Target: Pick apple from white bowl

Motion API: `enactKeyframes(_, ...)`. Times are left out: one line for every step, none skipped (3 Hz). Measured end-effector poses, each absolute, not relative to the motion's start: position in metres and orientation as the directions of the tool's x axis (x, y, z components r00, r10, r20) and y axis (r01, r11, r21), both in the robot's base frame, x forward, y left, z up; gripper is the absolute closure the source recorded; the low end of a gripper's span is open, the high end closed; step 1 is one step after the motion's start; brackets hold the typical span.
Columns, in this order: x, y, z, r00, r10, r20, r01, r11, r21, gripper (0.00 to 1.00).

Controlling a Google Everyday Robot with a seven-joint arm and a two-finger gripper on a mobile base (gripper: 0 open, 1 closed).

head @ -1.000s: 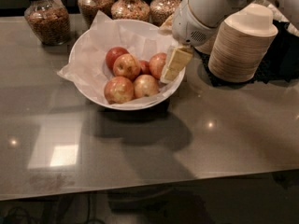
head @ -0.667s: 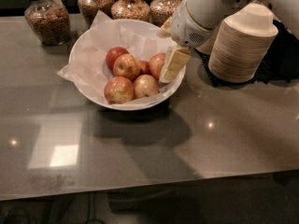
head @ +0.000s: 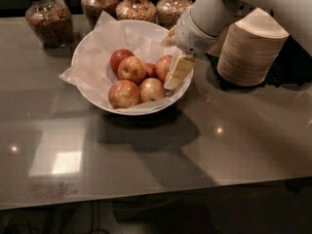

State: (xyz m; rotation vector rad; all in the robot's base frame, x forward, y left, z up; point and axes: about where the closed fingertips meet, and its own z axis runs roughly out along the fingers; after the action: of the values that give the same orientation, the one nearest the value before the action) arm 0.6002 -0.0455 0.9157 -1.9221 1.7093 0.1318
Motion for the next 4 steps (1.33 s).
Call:
enactKeyframes(0.6, -0.047, 0.904, 0.179, -0.882, -0.437, -0.947, -0.035, -0.318, 0.27)
enactKeyframes(0.6, -0.051, 0.894, 0.174, -0.877, -0.447, -0.953, -0.035, -0.302, 0.27)
enactKeyframes(0.6, -0.056, 0.887, 0.168, -0.876, -0.453, -0.956, -0.033, -0.291, 0.27)
enactKeyframes(0.6, -0.055, 0.887, 0.168, -0.876, -0.453, -0.956, -0.033, -0.291, 0.46)
